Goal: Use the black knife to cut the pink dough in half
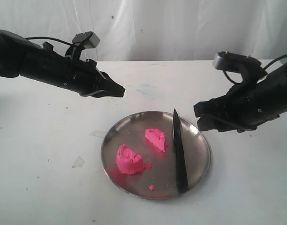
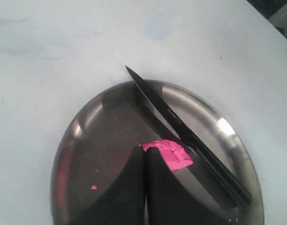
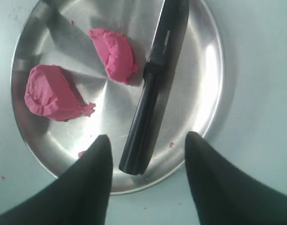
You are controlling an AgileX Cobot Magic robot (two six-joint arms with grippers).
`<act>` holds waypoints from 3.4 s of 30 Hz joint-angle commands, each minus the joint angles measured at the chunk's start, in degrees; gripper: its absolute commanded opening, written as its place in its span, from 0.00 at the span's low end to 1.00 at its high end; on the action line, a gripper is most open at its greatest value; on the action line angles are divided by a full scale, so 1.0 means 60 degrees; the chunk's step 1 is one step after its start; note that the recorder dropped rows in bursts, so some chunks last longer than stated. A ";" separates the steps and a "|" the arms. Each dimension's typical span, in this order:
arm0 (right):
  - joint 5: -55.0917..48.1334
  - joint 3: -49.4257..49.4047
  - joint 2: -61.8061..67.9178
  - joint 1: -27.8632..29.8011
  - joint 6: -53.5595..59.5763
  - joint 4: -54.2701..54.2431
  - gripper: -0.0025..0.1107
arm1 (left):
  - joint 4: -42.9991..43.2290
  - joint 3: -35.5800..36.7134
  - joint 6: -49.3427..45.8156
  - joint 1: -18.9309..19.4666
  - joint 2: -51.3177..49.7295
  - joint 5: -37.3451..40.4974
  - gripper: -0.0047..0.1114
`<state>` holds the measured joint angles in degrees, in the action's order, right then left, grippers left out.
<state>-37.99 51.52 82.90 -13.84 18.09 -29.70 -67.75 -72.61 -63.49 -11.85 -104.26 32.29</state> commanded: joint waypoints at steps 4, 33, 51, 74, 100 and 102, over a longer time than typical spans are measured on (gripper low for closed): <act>0.1162 -0.1086 -0.2112 0.0050 -0.0722 0.0611 0.13 | 0.0105 0.0711 0.0242 0.0063 0.1252 -0.0133 0.04; 0.1155 -0.3850 -0.9978 0.0032 -0.0867 0.0124 0.02 | 0.0169 0.1219 0.0340 0.0063 0.2086 0.0797 0.04; -0.0074 -0.4051 -1.2396 0.0032 -0.0623 -0.0224 0.02 | 0.0169 0.1219 0.0320 0.0063 0.2086 0.0803 0.04; 0.4715 -0.8464 -1.3817 0.1610 -0.3214 0.4206 0.02 | 0.0169 0.1219 0.0320 0.0063 0.2086 0.0776 0.04; 0.3564 -0.8586 -1.3817 0.1610 -0.3588 0.4206 0.02 | 0.0169 0.1219 0.0320 0.0063 0.2086 0.0757 0.04; 0.3564 -0.8586 -1.3817 0.1610 -0.3588 0.4206 0.02 | 0.0169 0.1219 0.0320 0.0063 0.2086 0.0527 0.04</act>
<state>-16.55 0.30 0.34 -4.63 -3.32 -4.92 -66.19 -65.66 -61.72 -11.72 -92.39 35.96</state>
